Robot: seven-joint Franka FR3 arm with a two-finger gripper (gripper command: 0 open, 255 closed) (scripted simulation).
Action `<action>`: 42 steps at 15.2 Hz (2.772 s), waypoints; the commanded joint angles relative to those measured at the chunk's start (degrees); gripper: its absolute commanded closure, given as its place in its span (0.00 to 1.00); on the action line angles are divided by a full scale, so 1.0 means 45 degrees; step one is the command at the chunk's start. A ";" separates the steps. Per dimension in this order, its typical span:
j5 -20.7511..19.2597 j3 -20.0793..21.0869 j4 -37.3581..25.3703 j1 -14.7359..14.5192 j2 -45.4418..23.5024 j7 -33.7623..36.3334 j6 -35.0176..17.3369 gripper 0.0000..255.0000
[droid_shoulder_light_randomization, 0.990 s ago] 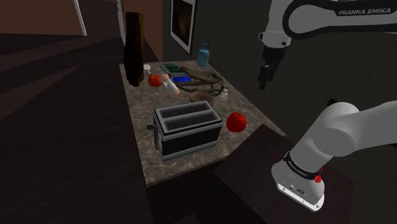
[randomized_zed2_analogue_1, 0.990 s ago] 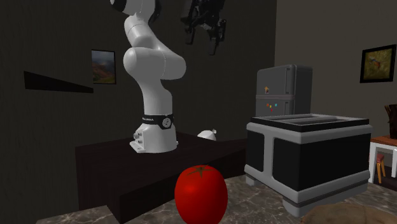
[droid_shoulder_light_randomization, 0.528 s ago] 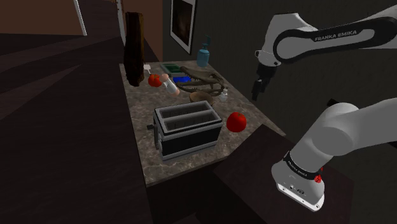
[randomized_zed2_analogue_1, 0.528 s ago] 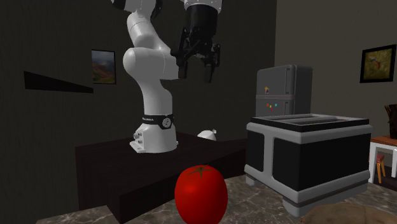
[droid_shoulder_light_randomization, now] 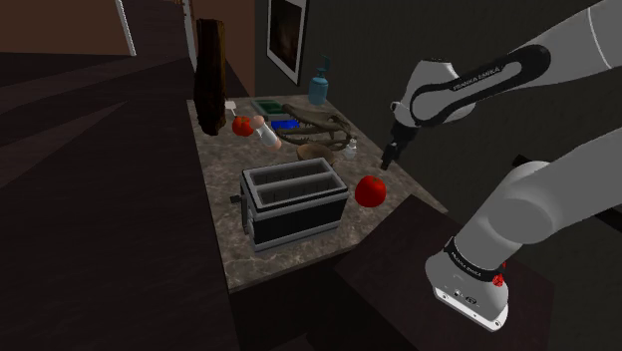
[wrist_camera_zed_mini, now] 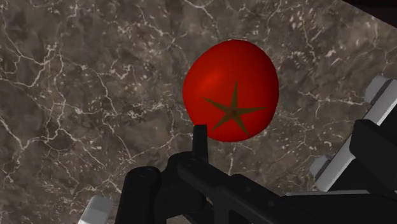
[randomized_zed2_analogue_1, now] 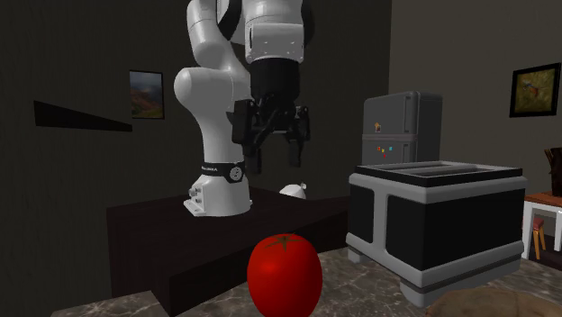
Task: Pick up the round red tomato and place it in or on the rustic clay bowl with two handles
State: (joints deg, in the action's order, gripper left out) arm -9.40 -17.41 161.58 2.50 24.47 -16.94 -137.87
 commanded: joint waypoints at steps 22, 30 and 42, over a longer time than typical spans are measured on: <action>0.2895 -0.1515 -0.0153 -0.1444 -0.4284 -0.2661 -0.4490 1.00; 0.2615 -0.1484 -0.0156 -0.1352 -0.4038 -0.2452 -0.4263 1.00; 0.0941 -0.0913 -0.0514 -0.0535 -0.1434 -0.1125 -0.1419 1.00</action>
State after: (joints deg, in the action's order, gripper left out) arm -4.90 -21.82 159.61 -0.02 17.21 -22.41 -145.41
